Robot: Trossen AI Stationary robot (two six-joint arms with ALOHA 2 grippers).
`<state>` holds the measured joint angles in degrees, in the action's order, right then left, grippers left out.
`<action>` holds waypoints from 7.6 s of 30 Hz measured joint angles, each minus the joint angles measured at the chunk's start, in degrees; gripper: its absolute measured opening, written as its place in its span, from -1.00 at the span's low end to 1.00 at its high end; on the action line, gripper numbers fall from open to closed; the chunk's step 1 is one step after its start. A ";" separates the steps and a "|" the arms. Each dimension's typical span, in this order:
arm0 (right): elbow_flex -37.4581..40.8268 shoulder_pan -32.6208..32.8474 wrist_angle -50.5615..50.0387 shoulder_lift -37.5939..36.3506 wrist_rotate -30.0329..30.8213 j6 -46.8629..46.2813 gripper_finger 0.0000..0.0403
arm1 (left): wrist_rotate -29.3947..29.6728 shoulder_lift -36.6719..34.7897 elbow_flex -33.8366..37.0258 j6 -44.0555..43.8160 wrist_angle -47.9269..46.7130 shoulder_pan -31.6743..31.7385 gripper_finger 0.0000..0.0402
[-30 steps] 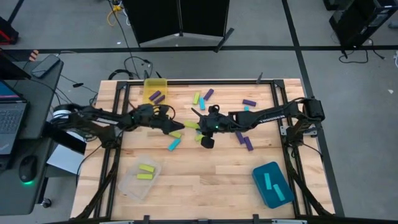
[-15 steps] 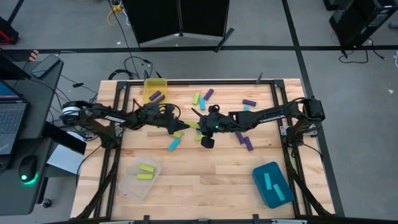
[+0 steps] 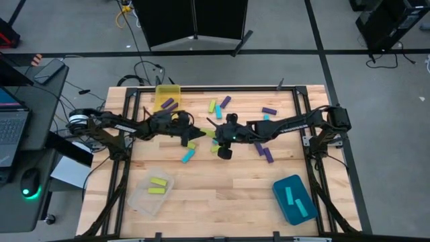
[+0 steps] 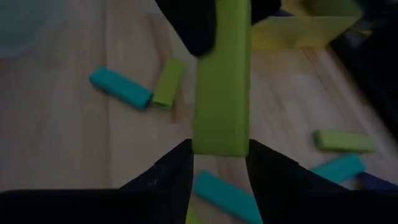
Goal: Sort blocks
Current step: Put the green block into the transparent bin, then put the violet block into the yellow bin
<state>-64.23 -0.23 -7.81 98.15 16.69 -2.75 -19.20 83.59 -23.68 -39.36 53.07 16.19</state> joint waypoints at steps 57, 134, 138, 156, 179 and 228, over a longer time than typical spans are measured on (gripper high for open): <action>0.02 -5.21 -6.99 -2.64 -0.09 4.24 -0.20 | 19.64 -32.18 -4.57 -39.16 -82.43 -64.72 -0.70; 0.07 -5.11 -0.42 -2.62 -6.34 3.98 -0.34 | 22.49 -21.49 -3.13 30.06 -44.83 -27.12 -0.97; 0.07 -5.11 -0.42 -2.62 -6.36 2.95 -0.33 | 26.77 -21.00 -3.08 29.97 -45.07 -25.34 -0.95; 0.07 -3.53 -1.64 -2.62 -6.39 1.74 -0.32 | 28.44 -20.96 -3.04 29.71 -42.18 -18.79 -0.94; -2.35 -0.96 -18.31 -3.65 -6.04 -6.17 -0.12 | 25.41 -20.55 -3.08 26.92 -43.18 -15.35 -0.94; 9.80 -5.87 -3.20 -3.61 -20.77 1.17 -0.07 | 16.37 -9.66 -11.97 36.38 -46.91 -7.17 -0.94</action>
<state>-54.42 -6.10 -11.00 94.54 -4.08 -1.58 -2.83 73.93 -35.65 -2.97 6.16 9.02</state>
